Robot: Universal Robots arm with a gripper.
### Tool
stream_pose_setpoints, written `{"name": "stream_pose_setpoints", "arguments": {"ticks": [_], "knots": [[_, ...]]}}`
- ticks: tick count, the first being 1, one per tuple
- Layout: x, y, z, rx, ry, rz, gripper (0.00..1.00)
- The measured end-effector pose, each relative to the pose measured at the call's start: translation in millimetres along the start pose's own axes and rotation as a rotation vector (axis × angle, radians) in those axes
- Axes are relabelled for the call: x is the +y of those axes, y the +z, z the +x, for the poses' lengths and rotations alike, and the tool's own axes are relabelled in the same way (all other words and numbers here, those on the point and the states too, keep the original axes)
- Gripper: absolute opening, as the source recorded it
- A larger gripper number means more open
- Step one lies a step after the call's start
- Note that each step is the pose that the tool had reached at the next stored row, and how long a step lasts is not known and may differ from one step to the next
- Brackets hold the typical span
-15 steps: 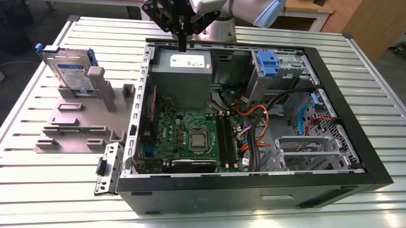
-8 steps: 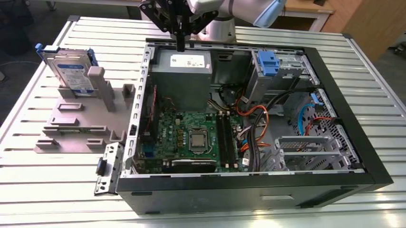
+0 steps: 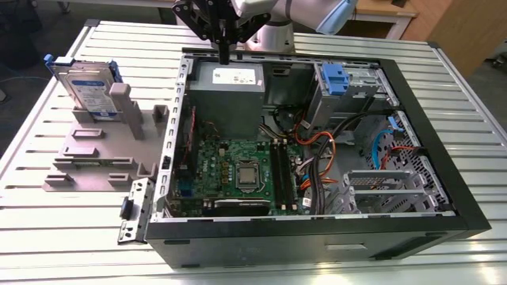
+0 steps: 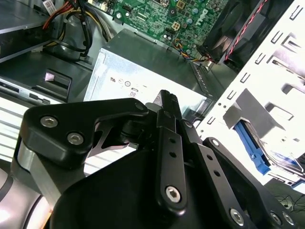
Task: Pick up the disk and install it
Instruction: 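Reach for the disk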
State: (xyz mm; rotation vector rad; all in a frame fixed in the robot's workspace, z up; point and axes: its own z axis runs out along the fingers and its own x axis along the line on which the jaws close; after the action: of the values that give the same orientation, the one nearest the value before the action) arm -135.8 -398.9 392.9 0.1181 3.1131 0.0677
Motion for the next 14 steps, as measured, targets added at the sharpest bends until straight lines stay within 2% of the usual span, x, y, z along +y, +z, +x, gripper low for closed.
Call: {"name": "stream_pose_setpoints", "arguments": {"ticks": [14], "knots": [[-0.3, 0.0, 3.6, 0.0001, 0.000, 0.0001, 0.11]]}}
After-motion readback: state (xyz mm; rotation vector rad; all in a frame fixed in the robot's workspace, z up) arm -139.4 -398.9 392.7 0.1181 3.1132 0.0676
